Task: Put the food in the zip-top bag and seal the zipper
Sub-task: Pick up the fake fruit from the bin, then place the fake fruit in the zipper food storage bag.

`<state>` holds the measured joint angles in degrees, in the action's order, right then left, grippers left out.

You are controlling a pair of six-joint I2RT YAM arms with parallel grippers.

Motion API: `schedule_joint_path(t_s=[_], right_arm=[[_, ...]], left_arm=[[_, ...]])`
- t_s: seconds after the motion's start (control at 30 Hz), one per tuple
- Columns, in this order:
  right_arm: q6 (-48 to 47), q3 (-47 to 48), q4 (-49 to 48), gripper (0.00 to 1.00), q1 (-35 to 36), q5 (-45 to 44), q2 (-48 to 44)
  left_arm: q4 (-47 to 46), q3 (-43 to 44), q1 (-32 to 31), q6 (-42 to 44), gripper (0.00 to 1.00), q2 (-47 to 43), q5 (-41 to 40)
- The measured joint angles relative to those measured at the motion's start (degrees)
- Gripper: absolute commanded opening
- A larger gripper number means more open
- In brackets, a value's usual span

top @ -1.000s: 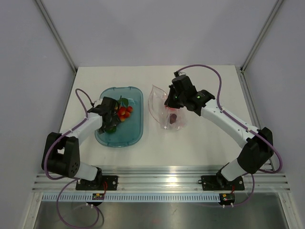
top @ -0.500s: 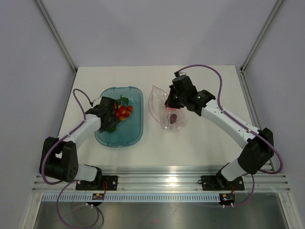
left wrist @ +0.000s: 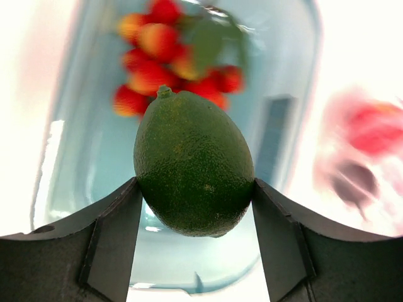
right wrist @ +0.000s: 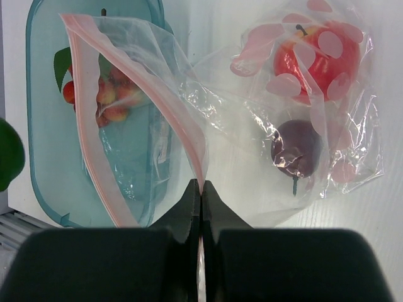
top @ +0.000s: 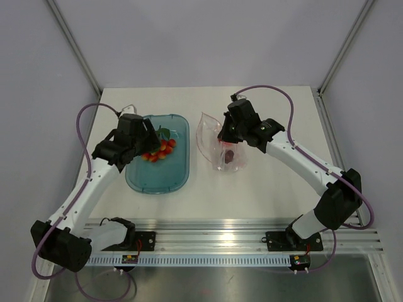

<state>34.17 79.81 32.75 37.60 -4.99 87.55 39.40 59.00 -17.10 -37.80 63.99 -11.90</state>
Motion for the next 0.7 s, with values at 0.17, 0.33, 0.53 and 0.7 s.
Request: schedule_joint_path(t_s=[0.17,0.33,0.53,0.7], right_arm=[[0.3,0.0,0.0,0.00,0.0,0.0,0.0],[0.7,0.0,0.0,0.00,0.1,0.0,0.3],[0.9,0.3,0.1,0.00,0.7,0.0,0.7],[1.4,0.4,0.1,0.00,1.0,-0.1,0.7]], left_arm=[[1.4,12.5,-9.5,2.2,0.35,1.0,5.0],[-3.2,15.5,-12.2,1.4,0.35,1.5,15.3],[-7.3,15.5,-14.8,-0.7,0.35,7.1,22.8],[-9.7,15.6,-16.3,-1.7,0.36,12.0,25.4]])
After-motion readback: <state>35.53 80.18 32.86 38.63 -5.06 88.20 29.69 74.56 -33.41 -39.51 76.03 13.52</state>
